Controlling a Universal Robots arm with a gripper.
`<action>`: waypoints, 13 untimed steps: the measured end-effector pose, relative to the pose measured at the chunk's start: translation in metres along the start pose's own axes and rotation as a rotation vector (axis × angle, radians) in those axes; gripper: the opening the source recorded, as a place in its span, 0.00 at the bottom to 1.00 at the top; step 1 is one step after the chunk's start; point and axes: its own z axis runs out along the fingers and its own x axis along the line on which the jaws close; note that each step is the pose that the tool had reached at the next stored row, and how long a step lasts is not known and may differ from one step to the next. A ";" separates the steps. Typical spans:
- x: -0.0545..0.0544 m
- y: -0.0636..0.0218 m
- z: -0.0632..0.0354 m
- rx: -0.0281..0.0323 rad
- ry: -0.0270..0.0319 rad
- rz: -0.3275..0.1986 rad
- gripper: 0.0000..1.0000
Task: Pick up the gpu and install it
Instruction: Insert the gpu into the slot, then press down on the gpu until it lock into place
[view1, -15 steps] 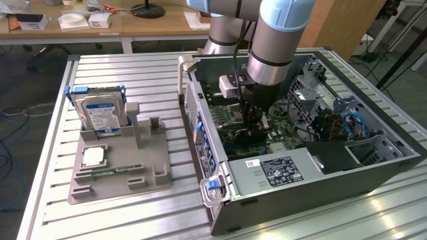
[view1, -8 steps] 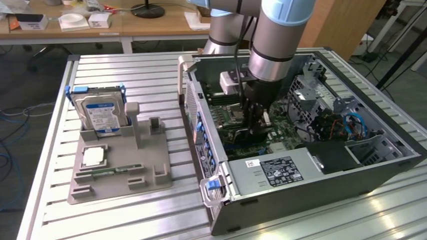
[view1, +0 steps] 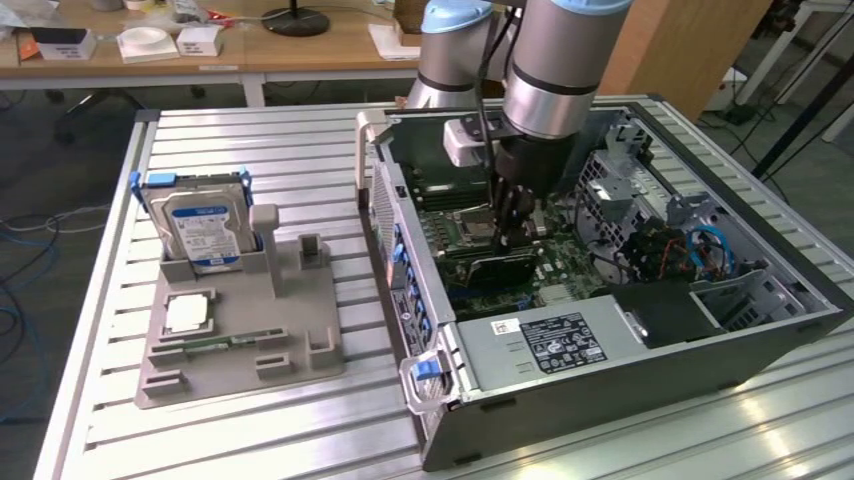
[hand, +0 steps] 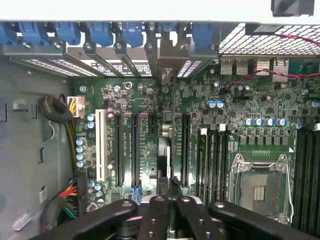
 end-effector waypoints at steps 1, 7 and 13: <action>0.000 0.0000 0.0000 0.0000 0.0000 0.000 0.14; 0.000 0.0000 -0.0001 -0.0001 0.0001 0.000 0.11; 0.000 0.0000 -0.0001 -0.0001 0.0002 0.000 0.11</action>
